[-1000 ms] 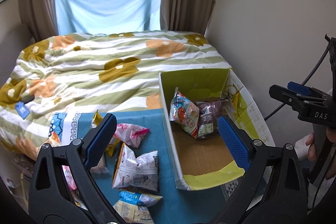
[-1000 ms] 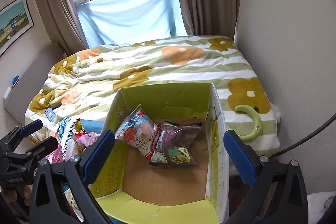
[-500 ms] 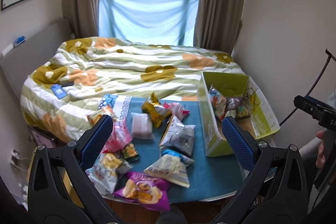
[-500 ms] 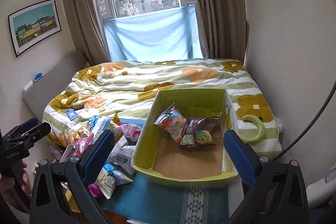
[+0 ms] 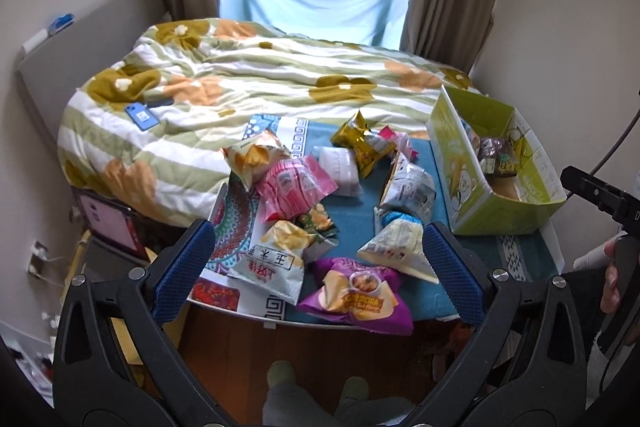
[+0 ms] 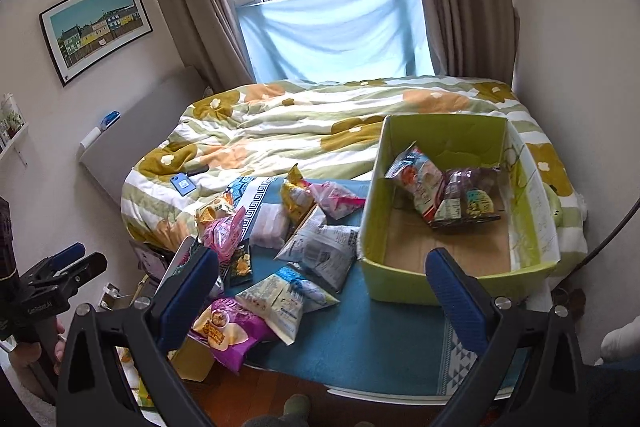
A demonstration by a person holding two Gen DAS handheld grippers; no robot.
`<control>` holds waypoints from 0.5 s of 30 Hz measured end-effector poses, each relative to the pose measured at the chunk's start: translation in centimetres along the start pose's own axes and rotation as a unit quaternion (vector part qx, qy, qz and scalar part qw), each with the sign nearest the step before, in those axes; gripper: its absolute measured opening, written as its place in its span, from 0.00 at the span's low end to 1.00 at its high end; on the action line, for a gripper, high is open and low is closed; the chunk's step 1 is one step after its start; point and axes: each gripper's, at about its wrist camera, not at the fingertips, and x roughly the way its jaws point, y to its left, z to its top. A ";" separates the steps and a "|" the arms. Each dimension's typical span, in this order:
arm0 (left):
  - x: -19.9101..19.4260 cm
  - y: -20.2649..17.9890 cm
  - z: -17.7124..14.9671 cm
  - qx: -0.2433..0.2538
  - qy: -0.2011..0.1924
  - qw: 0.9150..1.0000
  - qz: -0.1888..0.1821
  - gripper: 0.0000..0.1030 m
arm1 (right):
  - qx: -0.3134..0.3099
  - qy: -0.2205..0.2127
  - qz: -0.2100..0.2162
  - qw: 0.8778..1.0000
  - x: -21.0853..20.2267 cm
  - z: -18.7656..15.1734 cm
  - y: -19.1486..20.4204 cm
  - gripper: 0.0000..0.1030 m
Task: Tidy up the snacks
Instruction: 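Withdraw both tools from the box back toward the snack pile, then grasp a white chip bag with the left gripper while the right grasps a yellow-blue bag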
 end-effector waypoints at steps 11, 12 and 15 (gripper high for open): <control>10.8 5.4 -1.8 0.011 0.143 0.987 -0.076 1.00 | 0.068 0.078 -0.038 0.994 8.2 -2.2 4.8 1.00; 11.8 5.9 -2.0 0.010 0.154 0.984 -0.084 1.00 | 0.078 0.089 -0.042 0.992 9.1 -2.5 4.9 1.00; 14.6 7.1 -2.4 0.015 0.179 0.978 -0.107 1.00 | 0.107 0.116 -0.054 0.986 11.6 -3.1 5.1 1.00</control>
